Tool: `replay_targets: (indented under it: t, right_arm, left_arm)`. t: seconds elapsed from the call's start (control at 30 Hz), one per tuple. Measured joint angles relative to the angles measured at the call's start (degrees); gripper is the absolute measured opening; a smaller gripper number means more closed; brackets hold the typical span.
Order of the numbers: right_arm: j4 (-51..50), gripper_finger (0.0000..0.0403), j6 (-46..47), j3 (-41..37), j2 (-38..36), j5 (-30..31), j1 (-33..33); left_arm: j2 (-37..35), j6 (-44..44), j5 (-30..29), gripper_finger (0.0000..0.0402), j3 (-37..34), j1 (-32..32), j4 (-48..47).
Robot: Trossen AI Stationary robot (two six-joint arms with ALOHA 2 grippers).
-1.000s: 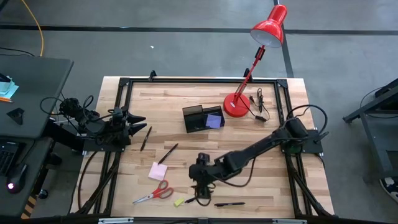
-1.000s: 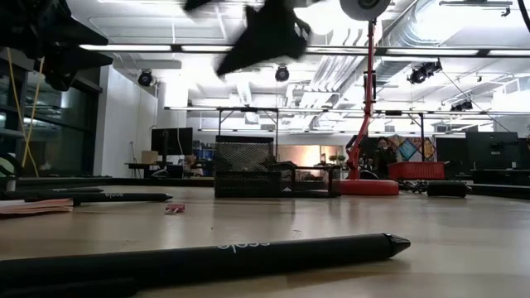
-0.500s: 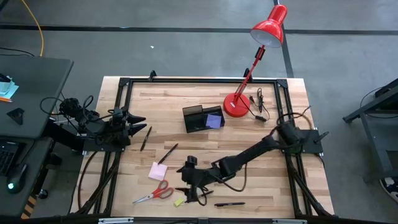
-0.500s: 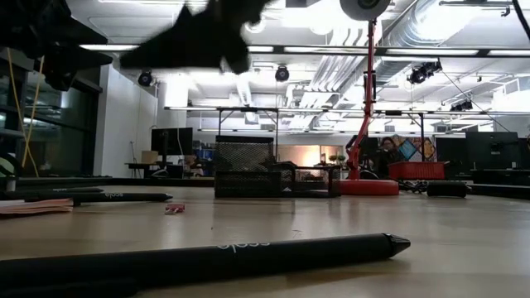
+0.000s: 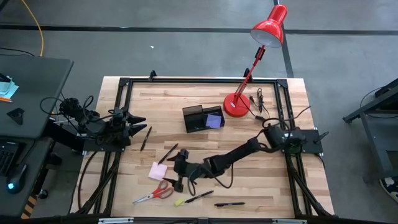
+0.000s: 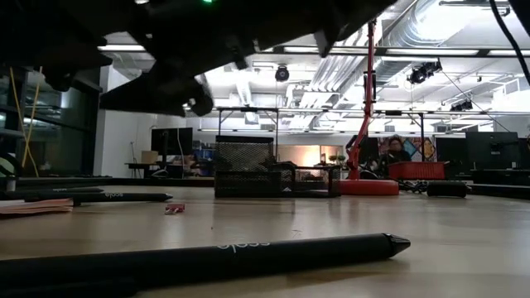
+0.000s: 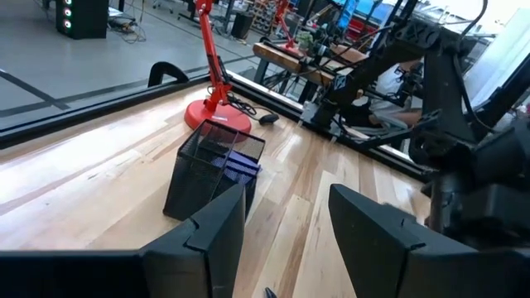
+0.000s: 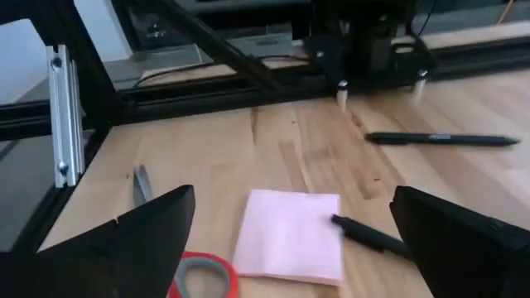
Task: Pick and place office supplies into organizer
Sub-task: Put the black pen into the black desk organizer
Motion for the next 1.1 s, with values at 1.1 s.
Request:
replay_targets:
  t: [1.1]
  right_arm:
    - [-38.11, 0.0391, -0.15, 24.67, 8.94, 8.95, 2.15]
  left_arm:
    - [0.00, 0.00, 0.00, 0.0168, 0.00, 0.00, -0.96]
